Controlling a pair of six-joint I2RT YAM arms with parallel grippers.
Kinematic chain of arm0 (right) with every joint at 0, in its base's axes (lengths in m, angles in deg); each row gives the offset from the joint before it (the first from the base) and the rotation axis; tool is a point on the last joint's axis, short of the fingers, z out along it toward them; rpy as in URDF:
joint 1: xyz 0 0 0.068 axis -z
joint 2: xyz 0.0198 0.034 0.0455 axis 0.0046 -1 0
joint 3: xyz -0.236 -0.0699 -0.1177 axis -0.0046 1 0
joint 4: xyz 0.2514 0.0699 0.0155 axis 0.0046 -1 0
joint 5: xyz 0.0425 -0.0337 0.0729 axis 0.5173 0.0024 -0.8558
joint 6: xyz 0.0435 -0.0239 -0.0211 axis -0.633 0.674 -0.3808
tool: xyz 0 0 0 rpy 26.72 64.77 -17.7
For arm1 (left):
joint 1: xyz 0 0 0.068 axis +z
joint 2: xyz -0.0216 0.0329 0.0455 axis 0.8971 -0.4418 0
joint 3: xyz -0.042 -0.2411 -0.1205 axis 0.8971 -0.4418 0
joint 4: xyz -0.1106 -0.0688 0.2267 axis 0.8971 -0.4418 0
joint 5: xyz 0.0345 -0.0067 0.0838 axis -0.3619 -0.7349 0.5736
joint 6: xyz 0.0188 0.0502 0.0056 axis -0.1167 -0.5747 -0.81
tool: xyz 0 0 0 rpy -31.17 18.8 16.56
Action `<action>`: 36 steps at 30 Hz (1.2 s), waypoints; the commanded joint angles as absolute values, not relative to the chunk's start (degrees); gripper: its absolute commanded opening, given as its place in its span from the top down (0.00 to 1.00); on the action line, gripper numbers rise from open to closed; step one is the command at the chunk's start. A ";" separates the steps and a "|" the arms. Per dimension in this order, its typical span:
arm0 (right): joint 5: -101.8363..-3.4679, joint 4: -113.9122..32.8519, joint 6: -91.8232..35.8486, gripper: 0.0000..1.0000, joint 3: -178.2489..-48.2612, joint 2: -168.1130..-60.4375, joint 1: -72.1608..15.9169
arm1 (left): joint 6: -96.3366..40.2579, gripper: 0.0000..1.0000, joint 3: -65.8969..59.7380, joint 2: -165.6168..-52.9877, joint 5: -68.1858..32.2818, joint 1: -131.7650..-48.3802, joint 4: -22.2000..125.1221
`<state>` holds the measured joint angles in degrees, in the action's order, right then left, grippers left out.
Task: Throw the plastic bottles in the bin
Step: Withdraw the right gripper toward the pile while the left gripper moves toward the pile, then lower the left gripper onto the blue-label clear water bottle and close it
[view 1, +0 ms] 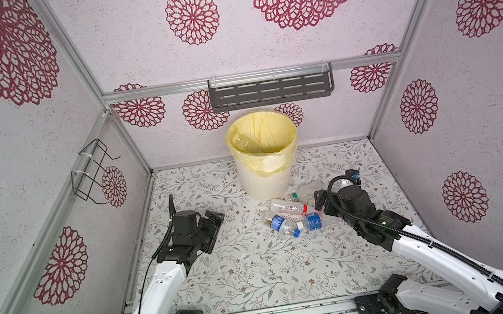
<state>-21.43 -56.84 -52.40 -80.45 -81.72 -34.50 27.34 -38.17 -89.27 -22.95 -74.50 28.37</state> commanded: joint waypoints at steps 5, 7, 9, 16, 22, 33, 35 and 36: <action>-19.52 -63.33 -55.78 0.01 -78.72 -77.14 -34.28 | 30.83 0.03 -33.16 -94.82 -19.57 -80.73 25.95; -18.98 -64.90 -57.38 0.01 -78.47 -75.86 -34.28 | 31.41 0.03 -32.27 -95.83 -18.47 -82.60 25.75; -18.83 -64.64 -58.05 0.01 -77.73 -74.53 -34.28 | 32.01 0.03 -31.69 -96.50 -17.33 -84.01 25.97; -17.64 -65.20 -58.99 0.01 -76.11 -72.53 -34.28 | 35.11 0.03 -31.57 -98.38 -15.26 -88.07 30.18; -19.01 -65.12 -60.09 0.01 -74.89 -72.70 -34.28 | 36.35 0.03 -31.92 -102.22 -16.32 -90.43 34.80; -20.62 -63.28 -61.87 0.01 -73.58 -72.51 -34.19 | 36.24 0.03 -29.02 -113.40 -18.31 -95.59 42.57; -20.71 -63.53 -62.10 0.01 -73.48 -72.61 -34.19 | 36.26 0.03 -28.21 -115.48 -18.81 -96.27 43.46; -20.88 -63.53 -62.18 0.01 -73.40 -72.56 -34.19 | 36.32 0.03 -27.93 -116.58 -19.09 -96.73 44.38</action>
